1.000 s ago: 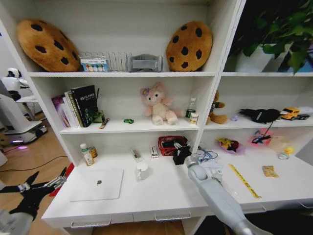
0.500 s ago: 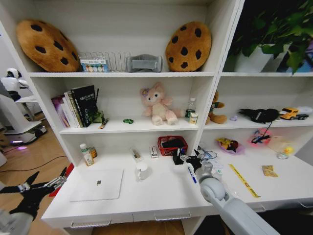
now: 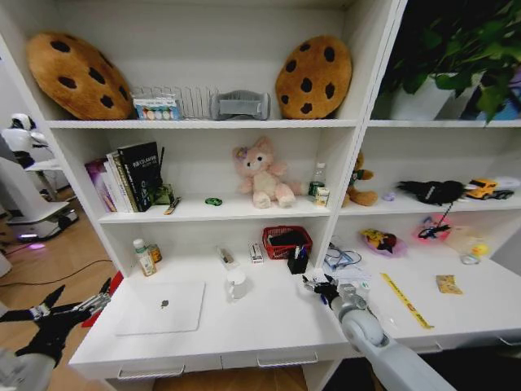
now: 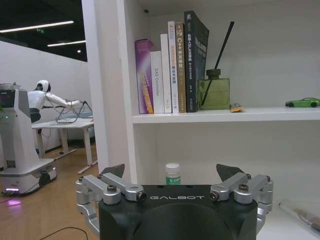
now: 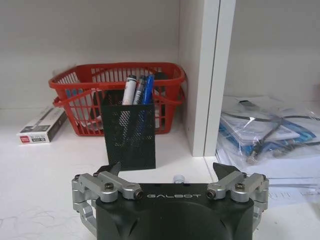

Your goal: Organize the objects on the table.

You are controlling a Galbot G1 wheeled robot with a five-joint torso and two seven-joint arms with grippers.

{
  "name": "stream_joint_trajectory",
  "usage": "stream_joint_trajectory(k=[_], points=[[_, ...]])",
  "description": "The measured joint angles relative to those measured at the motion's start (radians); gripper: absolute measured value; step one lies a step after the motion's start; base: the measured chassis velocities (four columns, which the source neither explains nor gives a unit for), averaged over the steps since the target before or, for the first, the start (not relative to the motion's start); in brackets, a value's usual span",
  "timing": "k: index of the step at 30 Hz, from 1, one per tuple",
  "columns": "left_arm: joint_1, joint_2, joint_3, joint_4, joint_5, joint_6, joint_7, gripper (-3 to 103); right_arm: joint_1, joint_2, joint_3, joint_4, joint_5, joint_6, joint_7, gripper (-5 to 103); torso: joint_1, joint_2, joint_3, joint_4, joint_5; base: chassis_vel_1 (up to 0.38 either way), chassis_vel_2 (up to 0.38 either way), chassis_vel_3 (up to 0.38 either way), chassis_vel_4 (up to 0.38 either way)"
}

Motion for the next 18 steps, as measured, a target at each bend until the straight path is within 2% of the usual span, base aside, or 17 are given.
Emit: stream_joint_trajectory(k=[5,7,15,18], points=[[0.0,0.0,0.0,0.0,0.0,0.0,0.0,100,0.019,0.01,0.002,-0.06,-0.025,-0.003,-0.006,100,0.0,0.0,0.0,0.0,-0.0002,0.0,0.0,0.0,0.0],[0.0,0.0,0.0,0.0,0.0,0.0,0.0,100,0.033,0.021,0.003,-0.107,-0.045,0.004,-0.031,100,0.0,0.0,0.0,-0.0001,0.0001,0.0,0.0,0.0,0.0],[0.0,0.0,0.0,0.0,0.0,0.0,0.0,100,0.076,0.037,-0.014,-0.161,-0.039,-0.015,-0.07,102,0.0,0.0,0.0,0.0,0.0,0.0,0.0,0.0,0.0],[0.0,0.0,0.0,0.0,0.0,0.0,0.0,100,0.091,0.038,-0.024,-0.175,-0.029,-0.024,-0.079,96,0.0,0.0,0.0,0.0,0.0,0.0,0.0,0.0,0.0]])
